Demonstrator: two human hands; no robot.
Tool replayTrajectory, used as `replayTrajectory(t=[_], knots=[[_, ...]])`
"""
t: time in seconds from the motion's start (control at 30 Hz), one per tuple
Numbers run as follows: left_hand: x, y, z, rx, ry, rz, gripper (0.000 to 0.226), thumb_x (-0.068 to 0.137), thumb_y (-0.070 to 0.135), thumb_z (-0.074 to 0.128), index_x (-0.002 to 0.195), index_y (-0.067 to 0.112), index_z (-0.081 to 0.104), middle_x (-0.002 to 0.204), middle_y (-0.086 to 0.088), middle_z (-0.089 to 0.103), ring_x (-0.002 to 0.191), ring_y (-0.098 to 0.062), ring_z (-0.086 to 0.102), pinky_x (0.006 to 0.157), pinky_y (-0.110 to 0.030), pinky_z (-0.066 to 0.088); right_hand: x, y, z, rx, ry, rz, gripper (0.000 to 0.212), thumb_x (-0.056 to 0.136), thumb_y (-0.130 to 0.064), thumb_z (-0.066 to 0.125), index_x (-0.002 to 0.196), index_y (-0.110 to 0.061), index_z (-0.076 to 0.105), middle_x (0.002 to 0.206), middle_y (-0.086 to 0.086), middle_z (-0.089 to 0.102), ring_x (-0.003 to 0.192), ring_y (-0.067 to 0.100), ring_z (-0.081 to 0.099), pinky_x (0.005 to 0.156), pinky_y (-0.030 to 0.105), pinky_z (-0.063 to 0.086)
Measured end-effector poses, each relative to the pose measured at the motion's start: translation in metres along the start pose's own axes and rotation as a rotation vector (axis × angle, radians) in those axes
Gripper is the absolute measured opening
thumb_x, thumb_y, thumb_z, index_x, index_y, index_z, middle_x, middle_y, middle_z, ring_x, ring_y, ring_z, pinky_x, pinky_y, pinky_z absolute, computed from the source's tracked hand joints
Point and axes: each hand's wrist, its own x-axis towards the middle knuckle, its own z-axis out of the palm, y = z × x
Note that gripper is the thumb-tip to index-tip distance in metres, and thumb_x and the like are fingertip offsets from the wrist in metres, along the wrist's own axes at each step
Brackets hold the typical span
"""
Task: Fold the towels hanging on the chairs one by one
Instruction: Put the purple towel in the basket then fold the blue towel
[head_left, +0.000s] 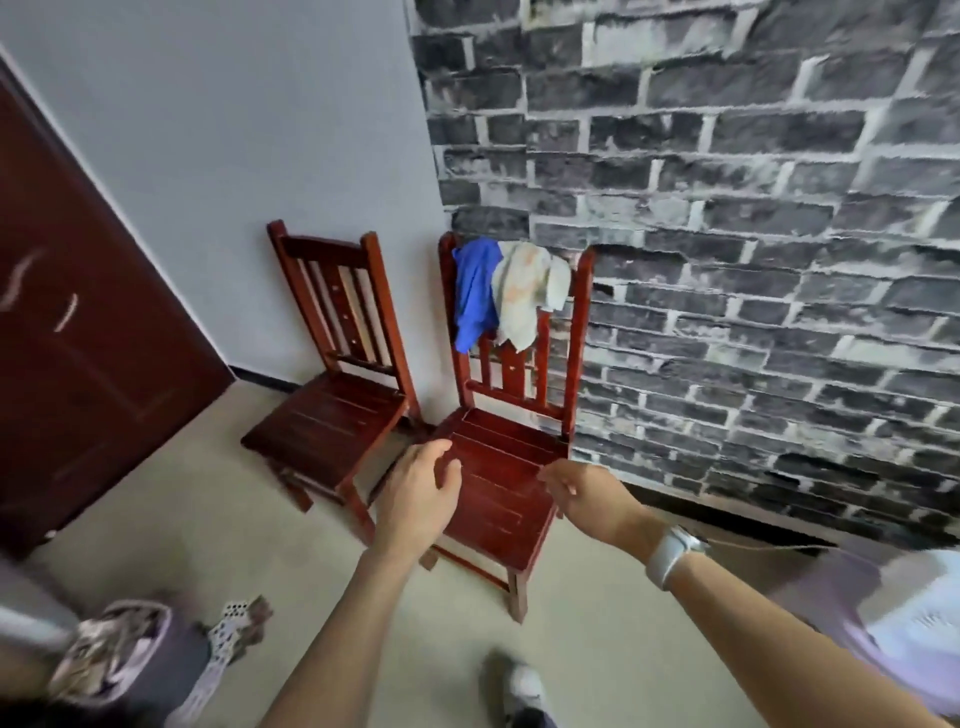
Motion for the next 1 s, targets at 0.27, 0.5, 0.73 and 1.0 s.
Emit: replayTrajectory(t=[0.27,0.5,0.73,1.0], knots=[[0.153,-0.039,-0.018,0.025,-0.010,0.007,0.035,0.092,0.023,0.048,0.125,0.013,0.054,0.124,-0.004,0.056,0.115,-0.019,0.053,0.097,-0.028,0.040,0.171,-0.026,-0.003,0.028,0.091,-0.044,0.026,0.095,-0.016,0.043,0.110,-0.010,0.063,0.109,0.007,0.068,0.103,0.024,0.061,0.074,0.019,0.035],[0.312,-0.042,-0.008,0.020,-0.108,0.096,0.037,0.092,0.023,0.049,0.127,0.013,0.051,0.124,-0.005,0.056,0.114,-0.019,0.053,0.096,-0.032,0.044,0.323,-0.039,-0.037,0.075,0.207,0.078,0.026,0.094,-0.016,0.042,0.108,-0.012,0.063,0.107,0.011,0.067,0.100,0.029,0.061,0.073,0.025,0.037],[0.424,-0.037,0.037,0.066,-0.223,0.233,0.038,0.092,0.020,0.046,0.129,0.011,0.048,0.128,-0.007,0.052,0.122,-0.021,0.045,0.099,-0.032,0.039,0.398,-0.033,-0.057,0.004,0.373,0.138,0.023,0.093,-0.015,0.042,0.105,-0.014,0.061,0.100,0.010,0.059,0.098,0.031,0.057,0.075,0.033,0.041],[0.542,-0.023,0.103,0.402,-0.318,0.541,0.066,0.090,0.036,0.050,0.145,0.024,0.018,0.152,-0.001,0.021,0.137,-0.024,0.023,0.102,-0.041,0.031,0.440,-0.030,-0.073,-0.093,0.549,0.273,0.032,0.090,-0.016,0.038,0.112,-0.014,0.061,0.114,0.006,0.061,0.106,0.029,0.056,0.082,0.038,0.047]])
